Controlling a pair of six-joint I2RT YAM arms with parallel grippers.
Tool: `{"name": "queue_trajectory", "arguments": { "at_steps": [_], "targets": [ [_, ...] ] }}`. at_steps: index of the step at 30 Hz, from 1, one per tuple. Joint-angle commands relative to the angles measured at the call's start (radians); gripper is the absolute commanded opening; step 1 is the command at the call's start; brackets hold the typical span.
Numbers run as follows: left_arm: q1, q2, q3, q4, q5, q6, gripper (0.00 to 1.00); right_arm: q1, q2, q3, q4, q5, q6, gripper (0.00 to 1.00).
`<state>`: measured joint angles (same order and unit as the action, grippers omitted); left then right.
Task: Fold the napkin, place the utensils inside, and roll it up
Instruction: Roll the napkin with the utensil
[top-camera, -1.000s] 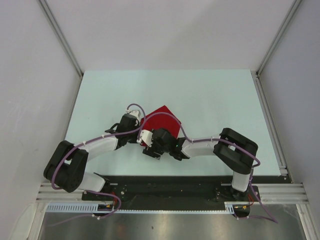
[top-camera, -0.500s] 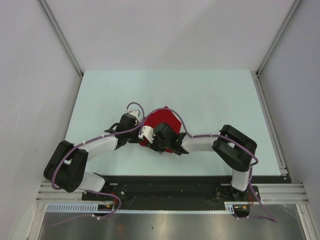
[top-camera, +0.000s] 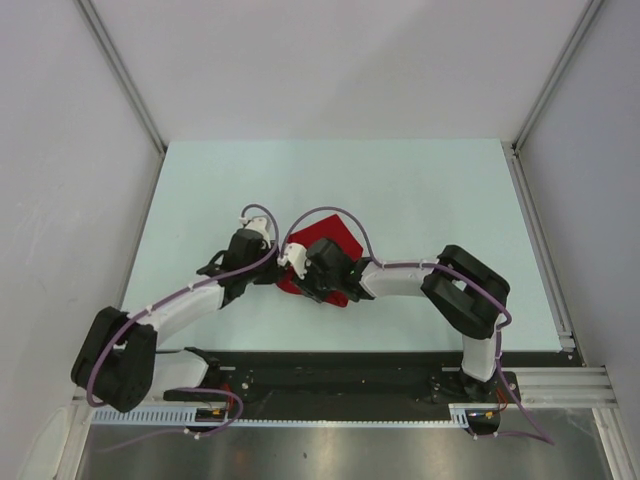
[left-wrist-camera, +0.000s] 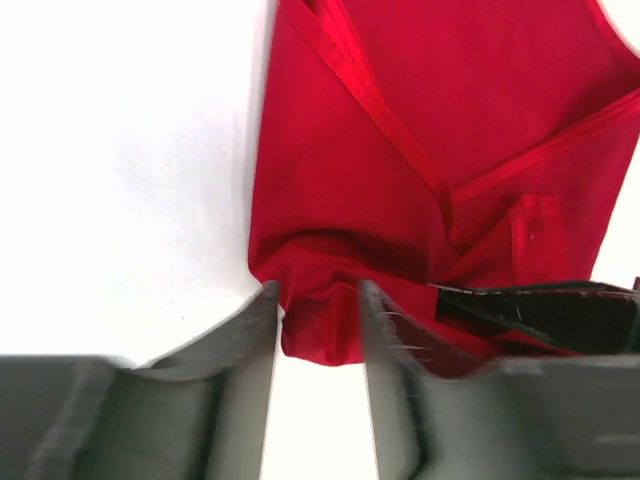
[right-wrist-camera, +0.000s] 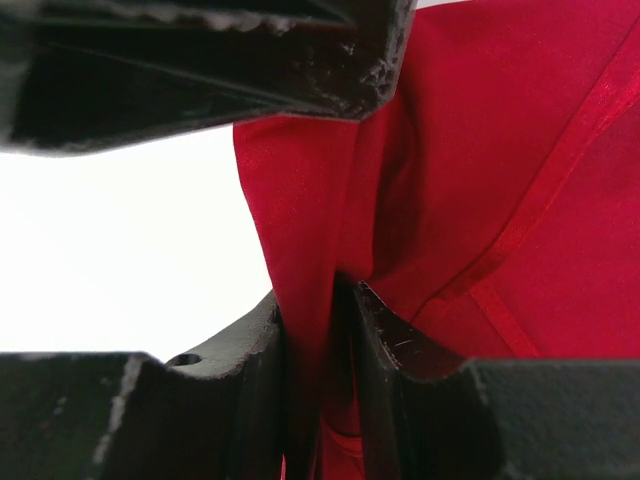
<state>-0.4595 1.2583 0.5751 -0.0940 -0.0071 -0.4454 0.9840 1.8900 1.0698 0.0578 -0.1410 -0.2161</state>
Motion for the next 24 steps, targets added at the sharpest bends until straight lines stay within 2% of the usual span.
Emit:
{"name": "queue_trajectory", "arguments": {
  "at_steps": [1, 5, 6, 9, 13, 20, 24],
  "targets": [
    [0.021, -0.071, -0.043, 0.02, -0.034, -0.019, 0.47, -0.013, 0.023, -0.044, -0.098, -0.026, 0.063, 0.32],
    [0.036, -0.071, -0.066, 0.043, -0.002, -0.022, 0.54, -0.025, 0.029, -0.05, -0.098, -0.032, 0.076, 0.32],
    [0.041, -0.074, -0.079, 0.051, 0.024, -0.026, 0.65, -0.03, 0.031, -0.048, -0.099, -0.034, 0.077, 0.32],
    [0.061, -0.099, -0.122, 0.091, 0.074, -0.041, 0.75, -0.041, 0.032, -0.047, -0.099, -0.045, 0.083, 0.32],
    [0.102, -0.074, -0.146, 0.177, 0.13, -0.052, 0.75, -0.05, 0.041, -0.048, -0.098, -0.055, 0.087, 0.32],
    [0.137, -0.014, -0.155, 0.298, 0.229, -0.065, 0.65, -0.062, 0.055, -0.053, -0.099, -0.081, 0.096, 0.31],
    [0.148, -0.005, -0.172, 0.358, 0.26, -0.075, 0.64, -0.077, 0.058, -0.057, -0.098, -0.103, 0.106, 0.31]
  ]
}}
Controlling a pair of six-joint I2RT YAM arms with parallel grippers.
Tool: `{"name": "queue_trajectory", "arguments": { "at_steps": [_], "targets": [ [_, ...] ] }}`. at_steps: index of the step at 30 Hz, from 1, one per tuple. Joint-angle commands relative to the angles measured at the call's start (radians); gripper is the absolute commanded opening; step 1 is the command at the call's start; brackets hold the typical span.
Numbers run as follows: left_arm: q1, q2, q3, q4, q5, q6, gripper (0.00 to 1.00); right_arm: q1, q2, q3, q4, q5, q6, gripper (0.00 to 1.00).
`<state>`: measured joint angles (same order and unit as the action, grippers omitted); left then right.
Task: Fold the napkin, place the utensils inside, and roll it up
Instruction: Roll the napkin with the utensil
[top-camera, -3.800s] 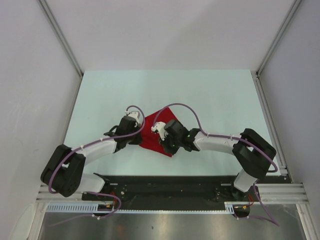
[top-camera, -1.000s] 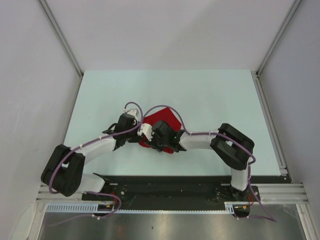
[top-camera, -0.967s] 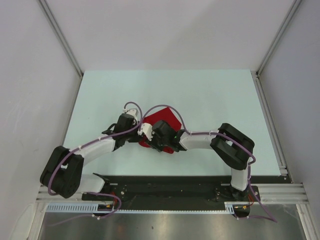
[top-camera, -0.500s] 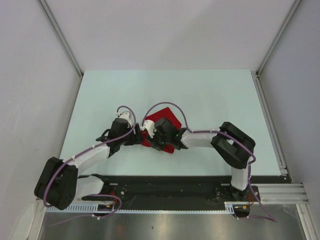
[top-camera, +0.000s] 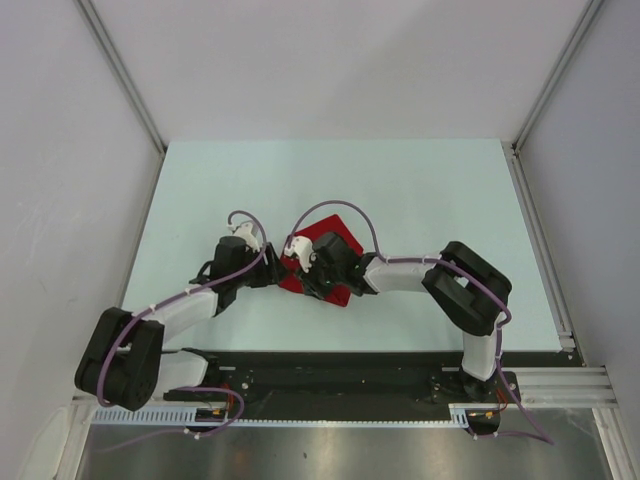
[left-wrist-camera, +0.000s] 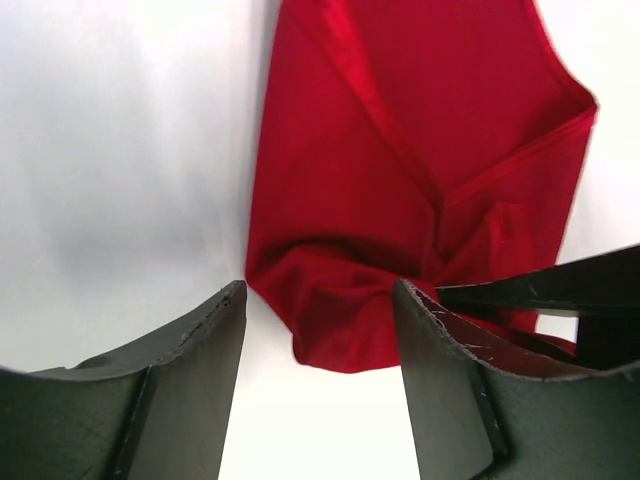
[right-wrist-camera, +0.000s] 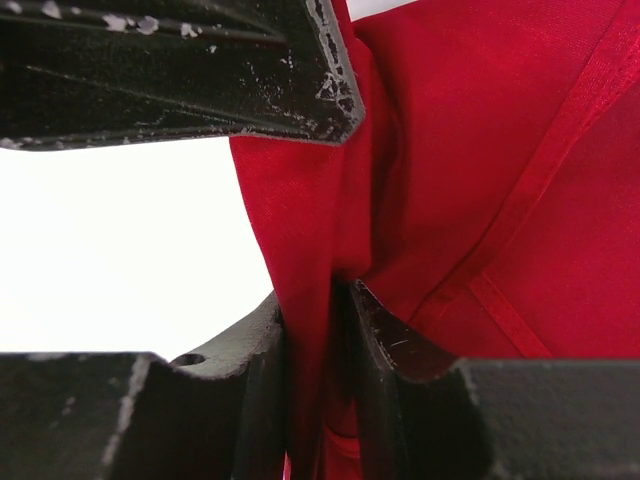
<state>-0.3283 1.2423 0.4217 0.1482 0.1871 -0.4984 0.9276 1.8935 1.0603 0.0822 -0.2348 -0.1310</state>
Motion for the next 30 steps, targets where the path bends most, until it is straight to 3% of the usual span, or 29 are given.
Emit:
{"name": "queue_trajectory", "arguments": {
  "at_steps": [1, 8, 17, 30],
  "targets": [
    [0.02, 0.017, -0.02, 0.12, 0.068, -0.022, 0.63, -0.024, 0.053, -0.049, -0.121, -0.017, 0.021, 0.31],
    [0.034, 0.083, -0.018, 0.126, 0.078, -0.025, 0.55, -0.036, 0.056, -0.054, -0.119, -0.032, 0.025, 0.3],
    [0.034, 0.135, -0.008, 0.105, 0.051, -0.02, 0.52, -0.044, 0.061, -0.059, -0.114, -0.064, 0.03, 0.3],
    [0.034, 0.151, 0.02, 0.063, -0.034, 0.014, 0.59, -0.044, 0.084, -0.037, -0.14, -0.103, 0.025, 0.3]
  ]
}}
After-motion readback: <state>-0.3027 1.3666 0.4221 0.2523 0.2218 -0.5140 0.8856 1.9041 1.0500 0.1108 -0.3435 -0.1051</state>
